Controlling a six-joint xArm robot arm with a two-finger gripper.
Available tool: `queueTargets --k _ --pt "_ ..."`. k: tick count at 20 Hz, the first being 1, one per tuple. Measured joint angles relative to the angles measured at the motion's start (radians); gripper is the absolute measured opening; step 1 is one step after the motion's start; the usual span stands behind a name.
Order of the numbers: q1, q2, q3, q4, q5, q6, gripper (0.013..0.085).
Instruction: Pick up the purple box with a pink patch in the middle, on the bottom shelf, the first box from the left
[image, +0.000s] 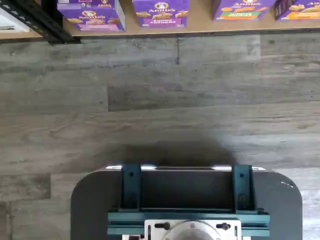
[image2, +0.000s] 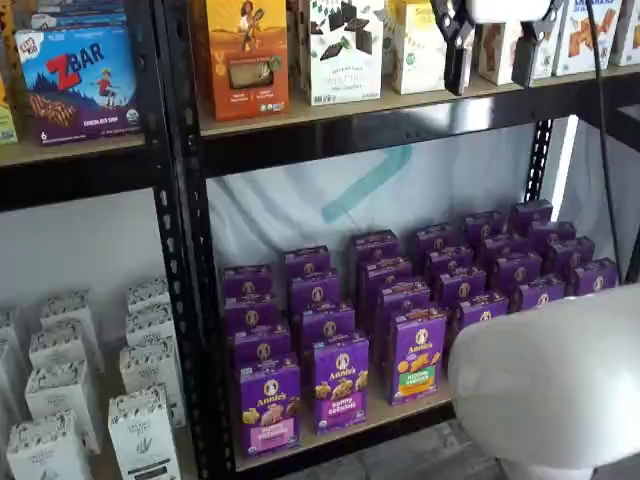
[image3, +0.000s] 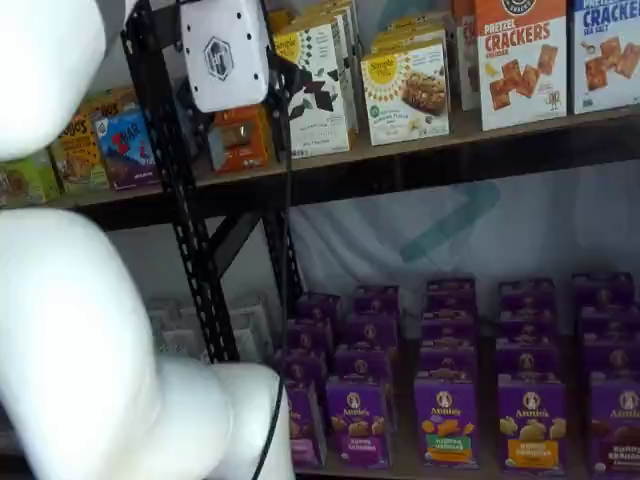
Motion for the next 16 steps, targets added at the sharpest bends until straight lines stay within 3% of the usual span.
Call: queueTargets --k 6,16 --pt "-0.006 0.006 -0.004 0.013 0.007 -0.001 0.0850" --pt "0.058 -0.016 0.056 -0.013 -0.058 0.051 0.0850"
